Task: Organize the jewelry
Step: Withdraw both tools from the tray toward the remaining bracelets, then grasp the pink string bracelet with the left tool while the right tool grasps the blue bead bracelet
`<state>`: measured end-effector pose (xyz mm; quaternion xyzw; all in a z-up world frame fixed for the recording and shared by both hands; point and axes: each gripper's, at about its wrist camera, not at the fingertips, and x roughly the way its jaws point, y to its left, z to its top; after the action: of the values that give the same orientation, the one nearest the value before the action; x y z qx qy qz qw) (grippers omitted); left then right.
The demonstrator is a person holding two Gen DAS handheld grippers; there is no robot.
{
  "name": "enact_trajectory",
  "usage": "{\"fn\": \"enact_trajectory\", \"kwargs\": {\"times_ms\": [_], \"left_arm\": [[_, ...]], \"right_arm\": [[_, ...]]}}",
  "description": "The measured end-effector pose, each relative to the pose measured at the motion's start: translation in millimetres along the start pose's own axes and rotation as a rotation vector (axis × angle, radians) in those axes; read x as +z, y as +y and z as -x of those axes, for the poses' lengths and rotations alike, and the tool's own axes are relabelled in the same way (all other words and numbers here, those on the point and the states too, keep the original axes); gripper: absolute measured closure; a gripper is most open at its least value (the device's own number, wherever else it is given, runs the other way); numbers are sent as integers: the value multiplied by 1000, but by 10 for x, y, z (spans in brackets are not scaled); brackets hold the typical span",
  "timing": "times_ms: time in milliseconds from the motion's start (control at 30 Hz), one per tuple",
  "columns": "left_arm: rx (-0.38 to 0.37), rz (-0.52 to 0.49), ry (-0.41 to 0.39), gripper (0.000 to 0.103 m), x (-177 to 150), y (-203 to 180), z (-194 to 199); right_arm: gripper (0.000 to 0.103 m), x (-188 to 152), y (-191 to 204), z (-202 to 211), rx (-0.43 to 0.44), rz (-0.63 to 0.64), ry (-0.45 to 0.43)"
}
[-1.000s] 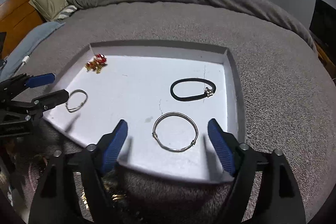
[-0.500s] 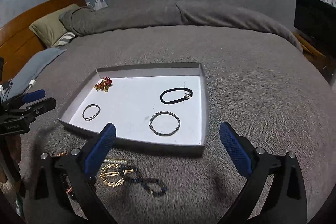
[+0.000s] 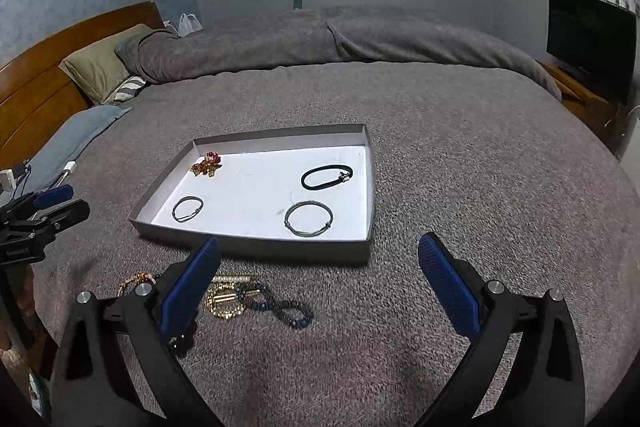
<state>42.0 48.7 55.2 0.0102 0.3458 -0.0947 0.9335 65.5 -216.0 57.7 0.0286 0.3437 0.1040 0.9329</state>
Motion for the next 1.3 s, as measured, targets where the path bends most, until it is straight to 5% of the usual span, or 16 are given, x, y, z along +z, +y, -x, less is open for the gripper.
{"fn": "enact_trajectory", "kwargs": {"times_ms": [967, 1100, 1300], "left_arm": [[-49, -61, 174, 14, -719, -180, -239], [-76, -83, 196, 37, -751, -229, -268], [-113, -82, 205, 57, -754, -259, -284]], "right_arm": [[6, -561, -49, -208, 41, -15, 135], [6, -607, -12, -283, 50, -7, 149], [9, -626, 102, -353, 51, 37, 159]]}}
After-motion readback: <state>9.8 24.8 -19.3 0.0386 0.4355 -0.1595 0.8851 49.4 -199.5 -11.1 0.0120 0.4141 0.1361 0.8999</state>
